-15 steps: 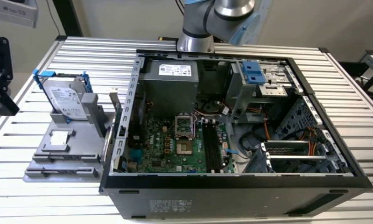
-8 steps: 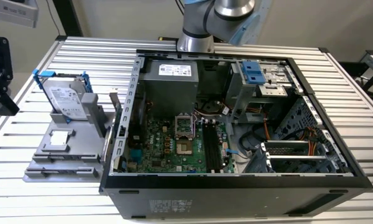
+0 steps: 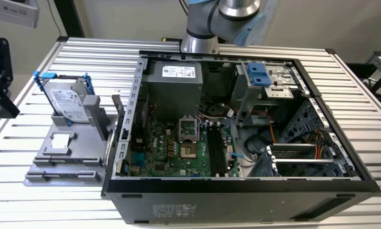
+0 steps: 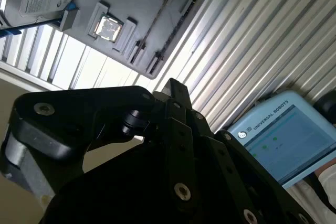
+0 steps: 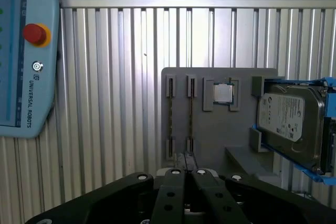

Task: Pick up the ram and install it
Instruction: 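Pick up the ram and move it above insertion slot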

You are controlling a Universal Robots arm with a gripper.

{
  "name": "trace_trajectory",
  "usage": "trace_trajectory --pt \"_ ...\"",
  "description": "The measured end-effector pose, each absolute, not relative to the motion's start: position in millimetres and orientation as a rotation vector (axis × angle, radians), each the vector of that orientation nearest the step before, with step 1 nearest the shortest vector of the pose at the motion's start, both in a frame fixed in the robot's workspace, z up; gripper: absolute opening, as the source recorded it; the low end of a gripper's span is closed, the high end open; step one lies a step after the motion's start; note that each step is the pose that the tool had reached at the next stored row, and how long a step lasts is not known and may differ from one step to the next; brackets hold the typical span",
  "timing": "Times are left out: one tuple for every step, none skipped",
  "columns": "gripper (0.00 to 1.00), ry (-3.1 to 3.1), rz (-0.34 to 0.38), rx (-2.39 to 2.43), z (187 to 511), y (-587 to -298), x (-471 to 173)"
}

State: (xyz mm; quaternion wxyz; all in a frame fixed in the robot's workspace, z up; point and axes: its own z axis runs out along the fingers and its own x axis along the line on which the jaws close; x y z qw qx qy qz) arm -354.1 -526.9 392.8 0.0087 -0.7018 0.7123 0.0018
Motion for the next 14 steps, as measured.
trace_trajectory --pt "0.0 2.225 0.006 -2.193 392.8 -526.9 -354.1" --pt "1.0 2.224 0.006 -2.194 392.8 -526.9 -354.1" --pt "1.0 2.223 0.005 -2.195 392.8 -526.9 -354.1" --pt "1.0 2.222 0.005 -2.196 392.8 -526.9 -354.1" --pt "1.0 2.222 0.005 -2.196 392.8 -526.9 -354.1" --pt "1.0 2.221 0.006 -2.197 392.8 -526.9 -354.1" --pt "1.0 2.22 0.006 -2.198 392.8 -526.9 -354.1" --pt "1.0 2.219 0.006 -2.199 392.8 -526.9 -354.1" --pt "1.0 2.219 0.006 -2.2 392.8 -526.9 -354.1" --pt "1.0 2.218 0.006 -2.2 392.8 -526.9 -354.1" --pt "1.0 2.217 0.006 -2.201 392.8 -526.9 -354.1" --pt "1.0 2.216 0.006 -2.202 392.8 -526.9 -354.1" --pt "1.0 2.216 0.006 -2.203 392.8 -526.9 -354.1" --pt "1.0 2.215 0.006 -2.203 392.8 -526.9 -354.1"
